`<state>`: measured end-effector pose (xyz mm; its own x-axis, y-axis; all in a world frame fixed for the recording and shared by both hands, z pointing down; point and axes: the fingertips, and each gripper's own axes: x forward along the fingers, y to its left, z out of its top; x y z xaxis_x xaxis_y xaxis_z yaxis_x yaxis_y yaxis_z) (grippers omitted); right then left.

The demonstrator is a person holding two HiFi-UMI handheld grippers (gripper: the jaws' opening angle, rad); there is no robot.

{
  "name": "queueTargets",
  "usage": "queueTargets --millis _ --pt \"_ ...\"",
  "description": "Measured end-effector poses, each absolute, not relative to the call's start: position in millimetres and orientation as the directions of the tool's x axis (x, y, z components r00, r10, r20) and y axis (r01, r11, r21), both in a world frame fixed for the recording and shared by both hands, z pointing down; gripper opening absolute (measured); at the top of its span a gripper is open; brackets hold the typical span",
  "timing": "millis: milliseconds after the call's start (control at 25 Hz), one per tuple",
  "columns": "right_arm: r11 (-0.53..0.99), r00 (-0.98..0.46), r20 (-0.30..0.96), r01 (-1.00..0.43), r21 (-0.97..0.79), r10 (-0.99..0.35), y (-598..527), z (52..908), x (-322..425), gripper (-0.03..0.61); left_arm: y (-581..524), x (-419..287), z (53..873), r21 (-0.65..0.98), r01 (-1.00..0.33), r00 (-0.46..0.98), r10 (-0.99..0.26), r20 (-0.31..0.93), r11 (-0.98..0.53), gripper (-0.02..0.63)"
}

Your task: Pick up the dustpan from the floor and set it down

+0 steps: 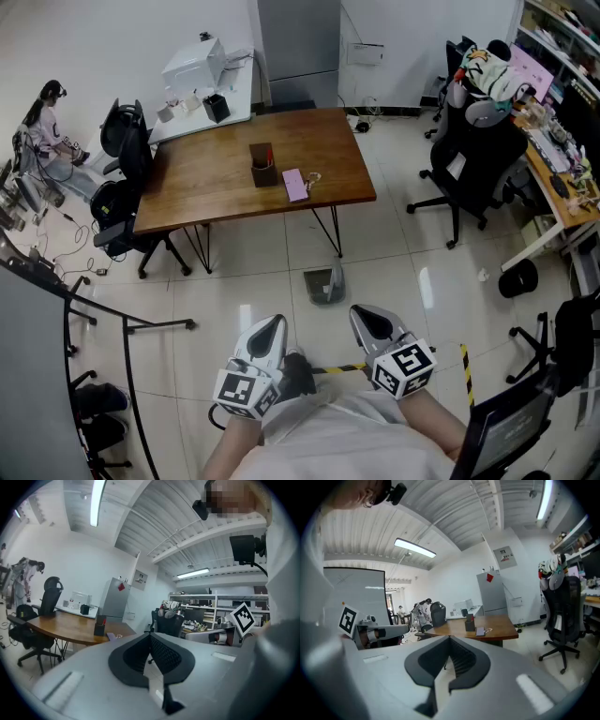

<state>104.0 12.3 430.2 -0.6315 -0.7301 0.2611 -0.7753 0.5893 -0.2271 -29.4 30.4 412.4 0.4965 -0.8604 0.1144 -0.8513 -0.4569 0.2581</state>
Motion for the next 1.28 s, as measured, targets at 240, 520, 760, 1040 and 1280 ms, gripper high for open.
queueTargets --millis 240,520,760,1040,1280 --pt "0.606 -0.650 0.301 -0.759 -0.238 -0.698 -31.4 448.3 68.9 0.001 -28.4 -64.5 428.8 0.280 -0.838 0.517 -0.846 0.129 -0.469 0.014" --pt "0.499 -0.534 0.373 -0.844 -0.196 -0.759 -101.9 464.7 57.4 0.001 -103.1 -100.5 426.3 0.292 -0.797 0.577 -0.810 0.107 -0.529 0.014" --pt "0.380 -0.406 0.572 -0.909 -0.172 -0.712 -135.0 525.5 70.0 0.161 -131.1 -107.3 449.0 0.332 -0.782 0.598 -0.785 0.161 -0.527 0.014" --pt "0.304 -0.287 0.855 -0.939 -0.161 -0.432 -168.7 668.0 88.4 0.405 -151.3 -106.4 490.6 0.373 -0.803 0.564 -0.795 0.225 -0.464 0.014" --pt "0.234 -0.208 0.951 -0.960 -0.154 -0.230 -201.8 771.8 107.1 0.403 -174.7 -120.0 533.8 0.356 -0.847 0.490 -0.840 0.232 -0.396 0.014"
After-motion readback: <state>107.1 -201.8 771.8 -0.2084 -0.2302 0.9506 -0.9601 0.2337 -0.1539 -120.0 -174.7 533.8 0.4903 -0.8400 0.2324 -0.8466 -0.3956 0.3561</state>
